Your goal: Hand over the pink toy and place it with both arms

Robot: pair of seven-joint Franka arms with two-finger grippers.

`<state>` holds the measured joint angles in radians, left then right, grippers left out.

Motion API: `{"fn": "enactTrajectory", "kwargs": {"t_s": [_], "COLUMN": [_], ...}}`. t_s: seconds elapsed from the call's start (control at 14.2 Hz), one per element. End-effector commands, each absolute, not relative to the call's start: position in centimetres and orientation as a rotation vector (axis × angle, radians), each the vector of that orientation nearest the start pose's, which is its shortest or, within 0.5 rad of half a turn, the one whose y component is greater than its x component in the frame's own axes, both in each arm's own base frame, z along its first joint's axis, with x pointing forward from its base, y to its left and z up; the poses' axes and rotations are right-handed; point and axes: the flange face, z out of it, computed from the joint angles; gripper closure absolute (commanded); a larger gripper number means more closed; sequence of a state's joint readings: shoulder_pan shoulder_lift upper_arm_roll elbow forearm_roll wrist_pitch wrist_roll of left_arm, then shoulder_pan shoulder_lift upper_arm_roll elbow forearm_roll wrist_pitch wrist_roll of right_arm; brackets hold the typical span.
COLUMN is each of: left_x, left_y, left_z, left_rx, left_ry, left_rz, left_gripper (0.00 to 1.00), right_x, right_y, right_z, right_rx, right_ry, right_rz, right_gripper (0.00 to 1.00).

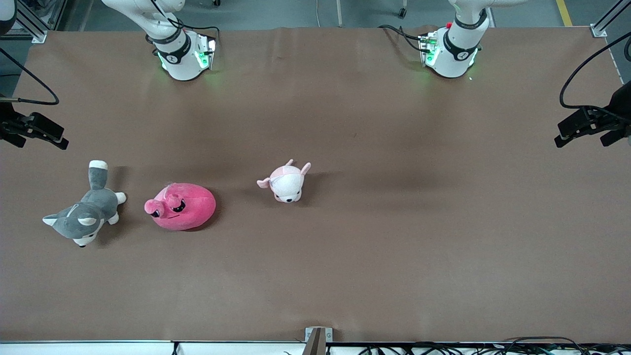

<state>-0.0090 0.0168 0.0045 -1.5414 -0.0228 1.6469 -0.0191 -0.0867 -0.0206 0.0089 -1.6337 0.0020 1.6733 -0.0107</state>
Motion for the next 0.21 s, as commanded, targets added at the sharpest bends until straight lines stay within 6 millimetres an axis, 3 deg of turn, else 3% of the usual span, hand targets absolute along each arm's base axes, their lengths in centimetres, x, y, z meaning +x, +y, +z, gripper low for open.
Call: {"fn": "enactTrajectory", "kwargs": {"t_s": [0.0, 0.14], "left_x": [56.87, 56.87], "left_y": [-0.48, -0.48], "left_z": [64.13, 64.13], "left_rx": [-3.150, -3.150], "left_ry": [0.002, 0.002], "left_rz": [-0.155, -0.155], "left_gripper": [0.00, 0.00], "right_x": [54.94, 54.95], "right_y": [-4.10, -4.18], "right_z": [62.03, 61.85], "right_rx": [-3.174, -3.182], "right_ry": [0.082, 0.081], "right_rz": [-0.098, -0.088], "right_gripper": [0.00, 0.00]}}
